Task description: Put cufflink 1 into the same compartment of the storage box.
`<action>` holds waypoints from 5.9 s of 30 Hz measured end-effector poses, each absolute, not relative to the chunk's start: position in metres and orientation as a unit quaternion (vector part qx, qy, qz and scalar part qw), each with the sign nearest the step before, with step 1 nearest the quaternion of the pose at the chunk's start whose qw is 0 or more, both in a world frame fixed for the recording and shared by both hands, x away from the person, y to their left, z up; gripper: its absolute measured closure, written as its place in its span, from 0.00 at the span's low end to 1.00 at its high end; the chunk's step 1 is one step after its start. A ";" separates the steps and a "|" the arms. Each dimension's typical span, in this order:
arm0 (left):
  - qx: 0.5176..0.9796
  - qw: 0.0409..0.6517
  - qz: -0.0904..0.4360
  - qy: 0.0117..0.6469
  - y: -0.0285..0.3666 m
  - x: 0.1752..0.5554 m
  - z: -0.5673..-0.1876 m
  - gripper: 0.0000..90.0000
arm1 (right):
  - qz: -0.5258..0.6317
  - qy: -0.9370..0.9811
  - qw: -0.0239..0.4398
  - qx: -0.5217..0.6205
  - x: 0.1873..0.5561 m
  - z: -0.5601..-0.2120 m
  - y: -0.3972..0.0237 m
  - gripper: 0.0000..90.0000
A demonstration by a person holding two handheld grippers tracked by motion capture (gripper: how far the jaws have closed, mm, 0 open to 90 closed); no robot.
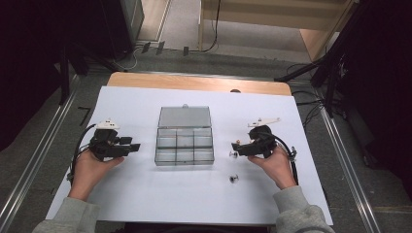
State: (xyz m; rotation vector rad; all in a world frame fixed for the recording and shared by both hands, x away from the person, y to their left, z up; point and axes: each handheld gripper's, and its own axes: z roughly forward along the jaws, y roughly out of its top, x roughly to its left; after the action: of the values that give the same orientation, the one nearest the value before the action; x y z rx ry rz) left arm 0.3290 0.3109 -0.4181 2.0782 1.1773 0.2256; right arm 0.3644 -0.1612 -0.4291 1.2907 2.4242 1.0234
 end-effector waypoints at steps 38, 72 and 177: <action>0.809 0.340 0.082 0.473 0.305 0.329 -0.413 0.43 | 0.281 0.864 0.080 0.411 0.355 -0.419 -0.159 0.55; 0.804 0.339 0.080 0.482 0.308 0.327 -0.414 0.42 | 0.199 0.896 0.049 0.393 0.370 -0.442 -0.135 0.76; 0.808 0.351 0.082 0.467 0.304 0.319 -0.414 0.41 | 0.282 0.898 0.025 0.337 0.365 -0.385 -0.063 0.84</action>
State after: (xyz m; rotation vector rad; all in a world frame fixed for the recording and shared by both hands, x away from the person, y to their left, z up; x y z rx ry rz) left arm 0.3189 0.3035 -0.4144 2.0916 1.2085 0.2134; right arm 0.3652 -0.0633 -0.3854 1.0424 2.7768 0.8724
